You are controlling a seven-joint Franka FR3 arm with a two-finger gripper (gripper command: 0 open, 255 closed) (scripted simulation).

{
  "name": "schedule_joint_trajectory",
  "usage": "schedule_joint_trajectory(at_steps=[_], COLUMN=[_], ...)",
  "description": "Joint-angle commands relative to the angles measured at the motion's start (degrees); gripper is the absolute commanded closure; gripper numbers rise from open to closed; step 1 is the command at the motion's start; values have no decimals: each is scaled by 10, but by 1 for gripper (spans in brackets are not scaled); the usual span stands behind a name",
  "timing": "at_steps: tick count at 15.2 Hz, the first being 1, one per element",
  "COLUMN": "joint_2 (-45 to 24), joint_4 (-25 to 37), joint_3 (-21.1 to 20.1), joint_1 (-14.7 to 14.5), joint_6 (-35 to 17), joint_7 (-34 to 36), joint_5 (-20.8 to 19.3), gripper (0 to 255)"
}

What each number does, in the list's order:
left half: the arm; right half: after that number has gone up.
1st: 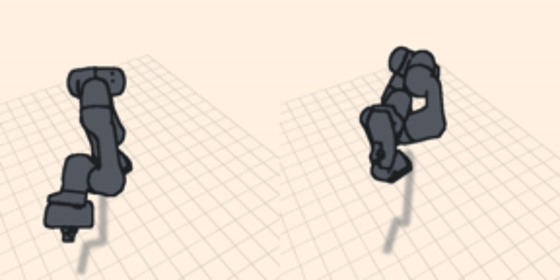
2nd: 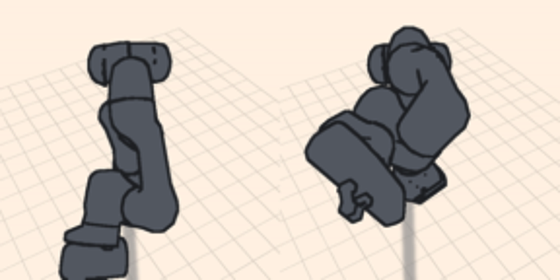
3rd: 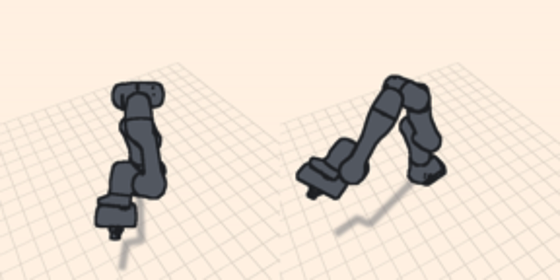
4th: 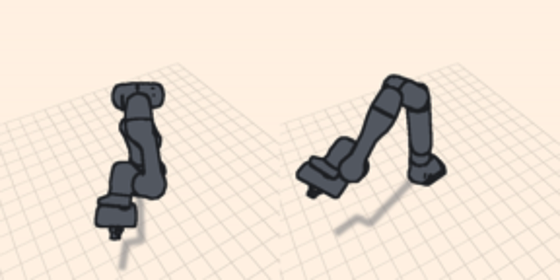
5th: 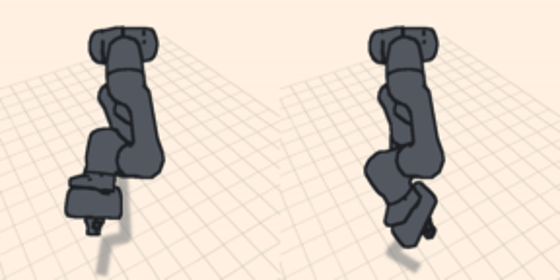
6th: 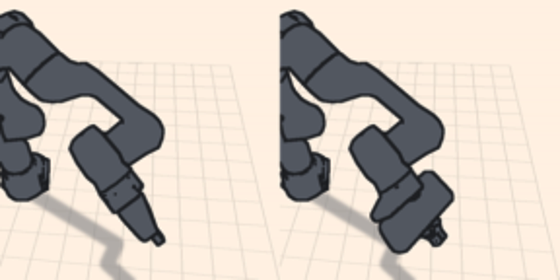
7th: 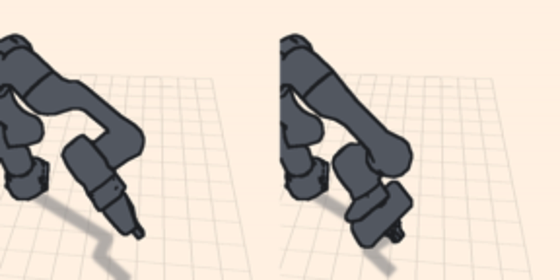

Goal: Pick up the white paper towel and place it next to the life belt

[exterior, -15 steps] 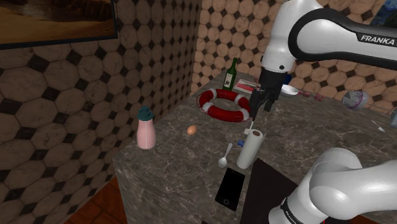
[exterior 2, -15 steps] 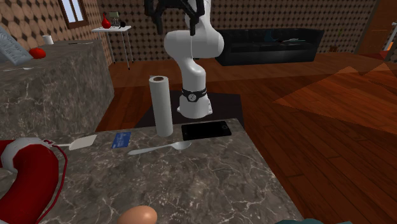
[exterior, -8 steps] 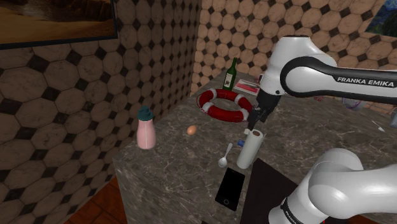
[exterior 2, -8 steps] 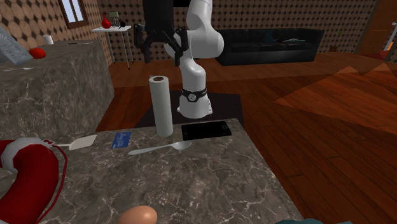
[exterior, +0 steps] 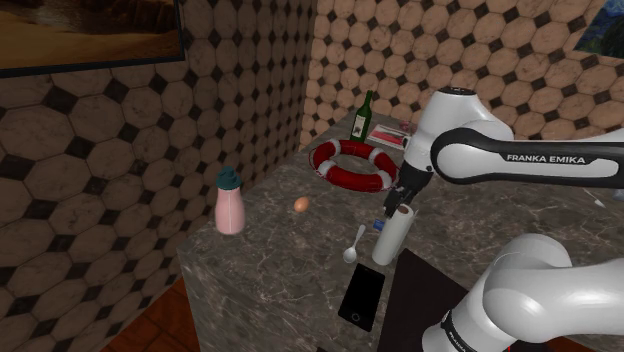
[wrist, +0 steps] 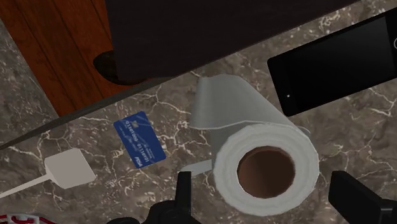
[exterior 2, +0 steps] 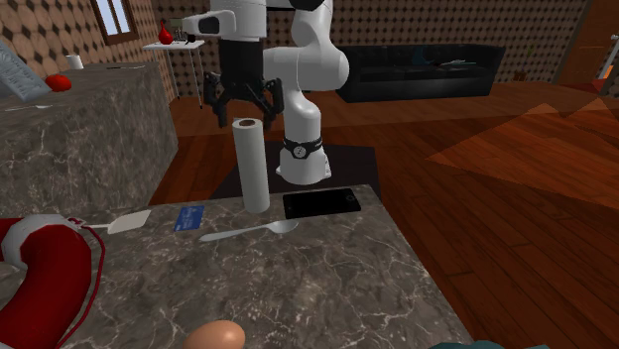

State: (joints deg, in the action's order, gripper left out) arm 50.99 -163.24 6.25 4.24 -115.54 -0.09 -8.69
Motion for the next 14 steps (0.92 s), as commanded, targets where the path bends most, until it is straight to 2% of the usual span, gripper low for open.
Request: schedule_joint_trajectory(at_steps=[1,3,10,11,14], joint_2=[-8,-14,-14,-14,-14], joint_4=[-13,-22,-22,-22,-22], joint_3=[3,5,5,5,5], joint_1=[2,3,3,3,3], joint_6=[-21,-36,-36,-36,-36], joint_7=[-1,0,0,0,0], joint_5=[-3,-6,-6,-6,-5], gripper=[0,0,0,255,255])
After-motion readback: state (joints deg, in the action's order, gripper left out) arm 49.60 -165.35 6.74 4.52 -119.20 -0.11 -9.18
